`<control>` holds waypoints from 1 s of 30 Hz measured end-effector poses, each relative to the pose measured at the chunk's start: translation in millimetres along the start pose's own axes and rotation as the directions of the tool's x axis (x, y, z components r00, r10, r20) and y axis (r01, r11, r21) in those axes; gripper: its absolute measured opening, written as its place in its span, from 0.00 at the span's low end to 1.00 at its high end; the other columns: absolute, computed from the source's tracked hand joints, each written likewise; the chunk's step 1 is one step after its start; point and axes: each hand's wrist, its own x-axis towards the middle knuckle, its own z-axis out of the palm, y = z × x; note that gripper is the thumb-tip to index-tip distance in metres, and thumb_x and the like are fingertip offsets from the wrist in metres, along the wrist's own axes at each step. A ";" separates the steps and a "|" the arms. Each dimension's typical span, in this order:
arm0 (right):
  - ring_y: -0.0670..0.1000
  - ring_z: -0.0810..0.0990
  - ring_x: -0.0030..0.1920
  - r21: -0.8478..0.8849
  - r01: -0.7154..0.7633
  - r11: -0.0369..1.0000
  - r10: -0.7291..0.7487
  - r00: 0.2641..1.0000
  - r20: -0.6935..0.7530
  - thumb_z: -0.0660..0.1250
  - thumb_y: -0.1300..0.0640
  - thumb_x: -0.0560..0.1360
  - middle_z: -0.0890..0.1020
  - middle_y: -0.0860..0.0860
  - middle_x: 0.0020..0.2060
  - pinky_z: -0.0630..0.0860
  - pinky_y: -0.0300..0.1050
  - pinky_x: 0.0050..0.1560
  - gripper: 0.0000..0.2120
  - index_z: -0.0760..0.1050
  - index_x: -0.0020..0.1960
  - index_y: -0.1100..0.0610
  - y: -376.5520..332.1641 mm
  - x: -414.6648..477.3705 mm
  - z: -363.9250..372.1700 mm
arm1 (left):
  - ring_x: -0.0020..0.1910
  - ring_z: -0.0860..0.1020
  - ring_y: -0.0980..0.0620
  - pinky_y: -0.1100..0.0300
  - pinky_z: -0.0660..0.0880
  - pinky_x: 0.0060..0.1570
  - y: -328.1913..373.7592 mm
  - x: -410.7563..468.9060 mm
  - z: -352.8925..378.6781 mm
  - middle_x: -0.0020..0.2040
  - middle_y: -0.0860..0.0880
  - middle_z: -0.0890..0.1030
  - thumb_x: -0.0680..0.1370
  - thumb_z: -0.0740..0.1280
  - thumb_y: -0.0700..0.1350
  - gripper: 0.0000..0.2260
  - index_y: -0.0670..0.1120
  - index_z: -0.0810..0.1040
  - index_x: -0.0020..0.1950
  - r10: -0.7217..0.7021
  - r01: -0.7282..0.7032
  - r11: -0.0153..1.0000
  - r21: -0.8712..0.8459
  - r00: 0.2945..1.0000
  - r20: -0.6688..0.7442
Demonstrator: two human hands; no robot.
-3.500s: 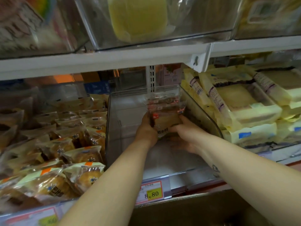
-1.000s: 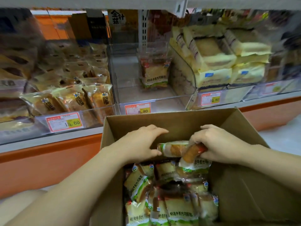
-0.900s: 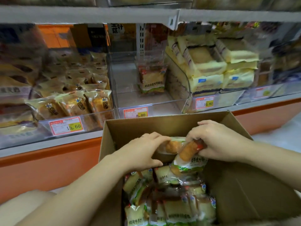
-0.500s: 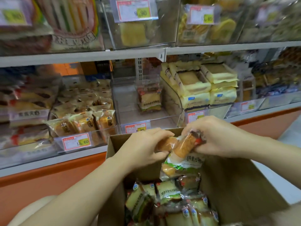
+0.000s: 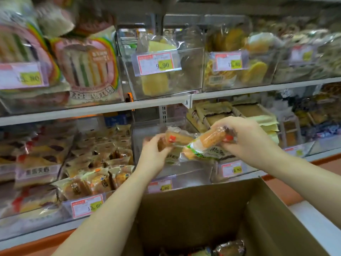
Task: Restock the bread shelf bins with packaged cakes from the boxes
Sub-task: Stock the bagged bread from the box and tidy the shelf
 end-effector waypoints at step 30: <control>0.55 0.75 0.60 -0.303 0.212 0.929 -0.066 0.901 0.429 0.57 0.61 0.78 0.76 0.52 0.61 0.72 0.46 0.56 0.17 0.71 0.66 0.52 48.8 72.3 142.8 | 0.27 0.78 0.57 0.64 0.75 0.27 -50.9 88.7 49.9 0.36 0.51 0.77 0.74 0.68 0.29 0.16 0.50 0.72 0.38 -0.339 0.403 0.805 -0.435 0.915 0.219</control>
